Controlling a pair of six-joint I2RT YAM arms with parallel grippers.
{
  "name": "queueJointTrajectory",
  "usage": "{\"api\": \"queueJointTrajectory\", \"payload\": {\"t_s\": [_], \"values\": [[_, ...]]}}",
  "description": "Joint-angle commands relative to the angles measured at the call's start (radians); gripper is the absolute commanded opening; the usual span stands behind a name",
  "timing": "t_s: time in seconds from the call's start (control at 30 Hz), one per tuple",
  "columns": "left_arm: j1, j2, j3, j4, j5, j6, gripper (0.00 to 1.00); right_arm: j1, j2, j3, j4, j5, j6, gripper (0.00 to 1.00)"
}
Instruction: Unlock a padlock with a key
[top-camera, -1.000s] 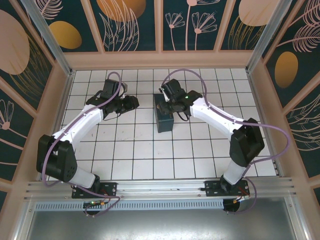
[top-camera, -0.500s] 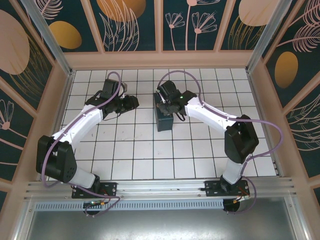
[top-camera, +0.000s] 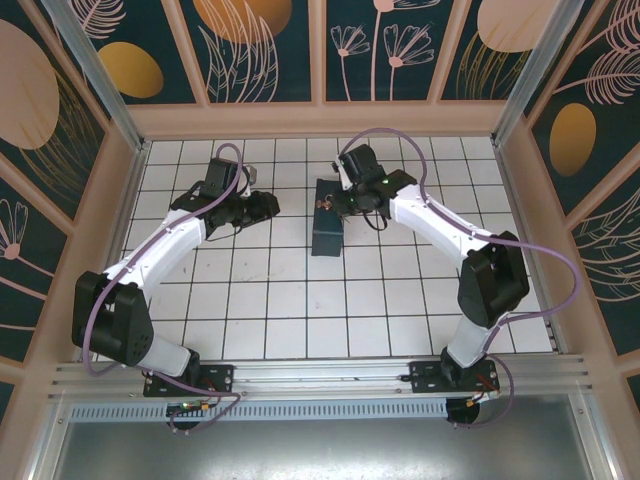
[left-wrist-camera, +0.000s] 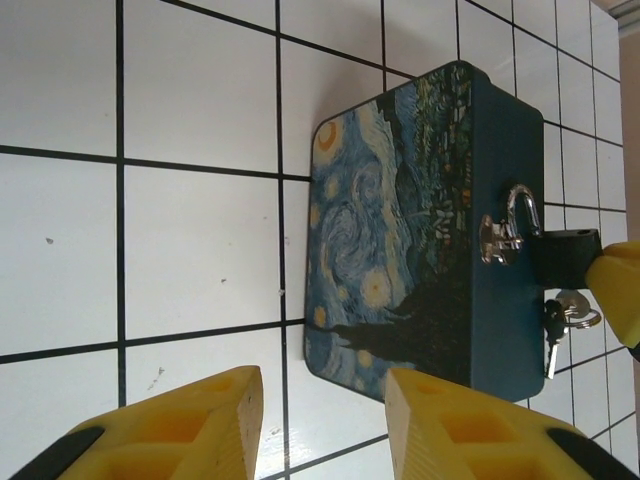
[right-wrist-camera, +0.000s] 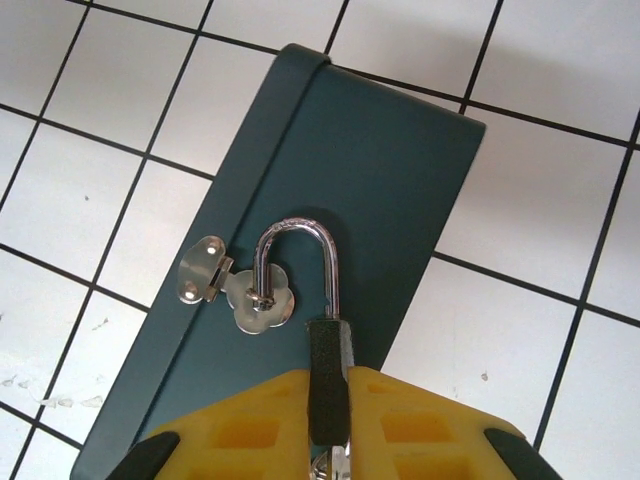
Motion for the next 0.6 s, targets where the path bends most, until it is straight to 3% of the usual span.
{"api": "queueJointTrajectory", "payload": {"t_s": [0.0,0.27,0.57], "values": [[-0.005,-0.02,0.033,0.013,0.022,0.011,0.38,-0.017,-0.028,-0.016,0.012,-0.07,0.042,0.14],[-0.072,0.007,0.098,0.028,0.052,0.022,0.41,-0.1,-0.092,-0.152,0.186,-0.285,0.211,0.11],[-0.154,0.15,0.162,0.05,0.002,0.074,0.45,-0.099,-0.153,-0.271,0.382,-0.278,0.438,0.08]]}}
